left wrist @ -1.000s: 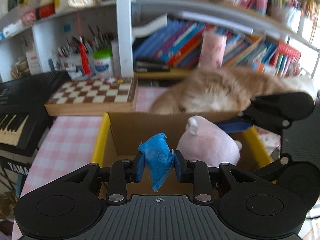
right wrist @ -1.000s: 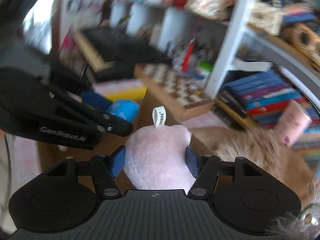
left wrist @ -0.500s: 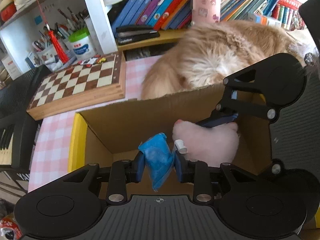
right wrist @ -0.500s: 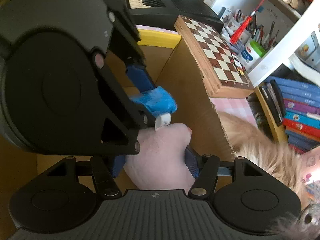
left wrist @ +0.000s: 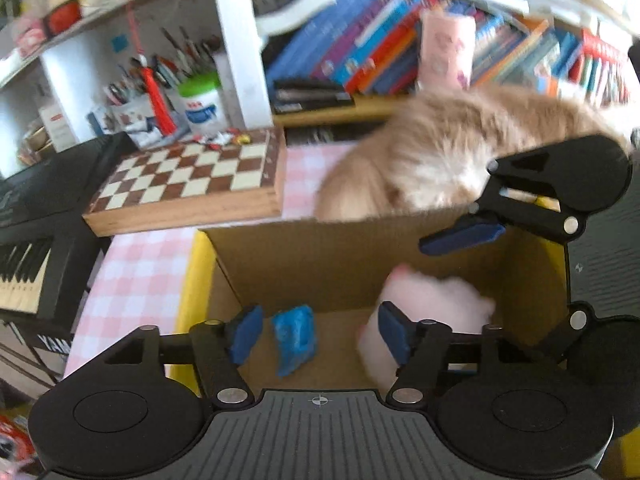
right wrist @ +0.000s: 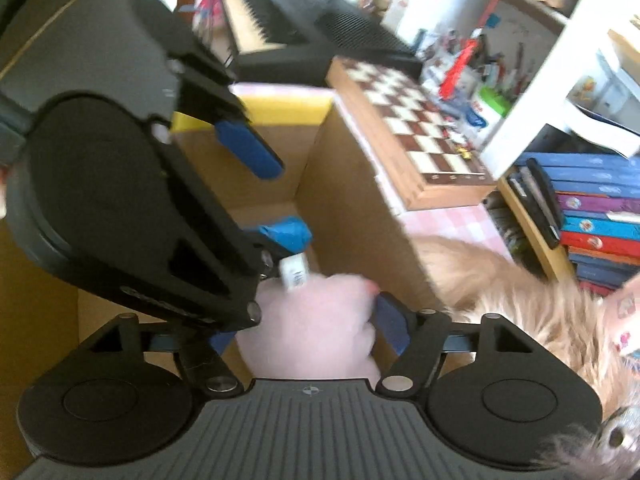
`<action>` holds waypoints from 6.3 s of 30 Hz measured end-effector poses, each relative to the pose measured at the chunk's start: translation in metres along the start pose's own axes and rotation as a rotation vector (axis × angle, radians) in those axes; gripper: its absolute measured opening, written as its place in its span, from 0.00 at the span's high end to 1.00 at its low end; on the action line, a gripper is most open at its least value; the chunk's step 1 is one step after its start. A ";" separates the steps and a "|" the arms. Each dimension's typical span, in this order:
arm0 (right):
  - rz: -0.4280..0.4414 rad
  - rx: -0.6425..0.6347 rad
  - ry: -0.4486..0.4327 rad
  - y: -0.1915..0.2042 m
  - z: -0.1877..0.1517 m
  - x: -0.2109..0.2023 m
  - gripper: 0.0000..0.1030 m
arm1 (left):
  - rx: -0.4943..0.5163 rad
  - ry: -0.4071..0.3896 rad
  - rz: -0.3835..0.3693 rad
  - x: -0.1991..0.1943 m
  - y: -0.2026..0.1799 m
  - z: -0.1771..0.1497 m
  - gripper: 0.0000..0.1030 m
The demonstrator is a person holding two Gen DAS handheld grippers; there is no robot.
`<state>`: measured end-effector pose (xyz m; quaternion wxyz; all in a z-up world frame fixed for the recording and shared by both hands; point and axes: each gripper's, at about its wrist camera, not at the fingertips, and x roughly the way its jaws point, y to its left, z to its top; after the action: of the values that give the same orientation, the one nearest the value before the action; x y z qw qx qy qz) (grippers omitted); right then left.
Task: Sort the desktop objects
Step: 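Lower both tools into the yellow box and open them, releasing plush and bag, then withdraw both open tools up and away from the yellow box, then move the right tool toward the yellow tape roll and white tube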
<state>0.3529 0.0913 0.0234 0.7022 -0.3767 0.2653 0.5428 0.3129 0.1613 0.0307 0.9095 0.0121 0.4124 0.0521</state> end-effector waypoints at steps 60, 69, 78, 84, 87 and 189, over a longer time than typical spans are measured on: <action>-0.516 0.665 -0.325 0.192 -0.073 -0.226 0.24 | -0.156 -0.352 -0.050 -0.232 0.013 -0.158 0.07; -0.543 0.731 -0.271 0.230 -0.094 -0.217 0.24 | -0.177 -0.286 0.003 -0.225 0.016 -0.195 0.07; -0.550 0.773 -0.240 0.260 -0.107 -0.209 0.24 | -0.241 -0.237 -0.010 -0.227 0.018 -0.223 0.07; -0.525 0.758 -0.214 0.277 -0.107 -0.200 0.24 | -0.271 -0.200 0.001 -0.226 0.019 -0.240 0.07; -0.520 0.764 -0.203 0.283 -0.109 -0.197 0.24 | -0.263 -0.193 0.025 -0.227 0.019 -0.247 0.07; -0.432 0.892 -0.050 0.033 -0.282 -0.182 0.26 | 0.013 0.053 -0.178 -0.054 -0.243 -0.108 0.08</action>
<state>0.2822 -0.2372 -0.0040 0.8976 -0.0728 0.3707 0.2271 0.2171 -0.0883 -0.0154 0.8991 -0.0200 0.4363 -0.0313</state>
